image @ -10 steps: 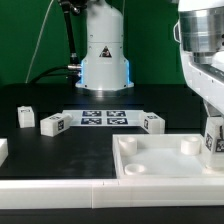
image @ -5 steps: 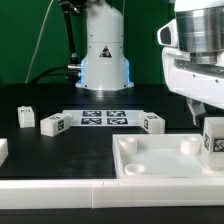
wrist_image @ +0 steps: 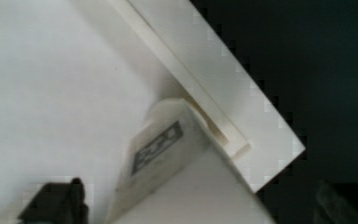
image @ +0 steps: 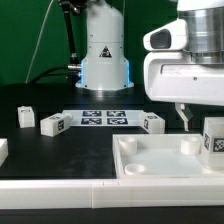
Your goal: Assemble one leg
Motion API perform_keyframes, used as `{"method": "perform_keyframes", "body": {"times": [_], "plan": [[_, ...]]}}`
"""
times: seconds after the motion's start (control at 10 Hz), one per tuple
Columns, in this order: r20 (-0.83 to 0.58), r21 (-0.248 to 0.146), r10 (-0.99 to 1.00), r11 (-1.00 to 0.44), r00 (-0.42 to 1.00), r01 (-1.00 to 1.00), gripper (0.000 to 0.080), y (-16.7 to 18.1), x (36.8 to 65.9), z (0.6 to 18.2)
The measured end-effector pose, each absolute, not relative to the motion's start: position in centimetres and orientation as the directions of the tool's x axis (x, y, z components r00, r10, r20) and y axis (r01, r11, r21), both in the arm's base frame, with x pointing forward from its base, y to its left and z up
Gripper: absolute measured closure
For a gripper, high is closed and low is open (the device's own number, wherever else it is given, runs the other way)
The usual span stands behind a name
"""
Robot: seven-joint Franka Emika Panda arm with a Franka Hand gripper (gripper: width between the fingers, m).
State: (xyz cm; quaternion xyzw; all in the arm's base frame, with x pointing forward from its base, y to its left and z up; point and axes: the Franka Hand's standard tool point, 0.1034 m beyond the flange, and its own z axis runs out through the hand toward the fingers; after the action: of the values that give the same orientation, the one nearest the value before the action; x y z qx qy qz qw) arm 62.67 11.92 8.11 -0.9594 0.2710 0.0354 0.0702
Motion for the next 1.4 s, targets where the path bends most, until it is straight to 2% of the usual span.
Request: {"method": "perform_keyframes", "body": {"times": [0.3,0.6,0.7,0.8,0.9,1.0,1.1,1.2,1.4], "plan": [[-0.056,-0.091,-0.219,-0.971,0.974,-0.223,0.0151,12.29,62.49,7.85],[-0.029,-0.095,0.027,-0.995,0.999,0.024,0.0151,12.02,62.55,7.82],[-0.028,-0.095,0.034,-0.995,0.999,0.031,0.0151,12.00,62.55,7.81],[-0.028,-0.095,0.034,-0.995,0.999,0.031,0.0270,12.01,62.55,7.81],[-0.028,-0.095,0.033,-0.995,0.999,0.031,0.0270,12.01,62.55,7.81],[-0.028,-0.095,0.033,-0.995,0.999,0.031,0.0407,12.01,62.55,7.81],[-0.030,-0.095,0.018,-0.995,0.999,0.015,0.0407,11.92,62.56,7.80],[-0.031,-0.094,0.004,-0.996,1.000,0.001,0.0506,11.90,62.56,7.79],[-0.038,-0.099,-0.058,-0.993,0.998,-0.061,0.0506,11.82,62.56,7.76]]}}
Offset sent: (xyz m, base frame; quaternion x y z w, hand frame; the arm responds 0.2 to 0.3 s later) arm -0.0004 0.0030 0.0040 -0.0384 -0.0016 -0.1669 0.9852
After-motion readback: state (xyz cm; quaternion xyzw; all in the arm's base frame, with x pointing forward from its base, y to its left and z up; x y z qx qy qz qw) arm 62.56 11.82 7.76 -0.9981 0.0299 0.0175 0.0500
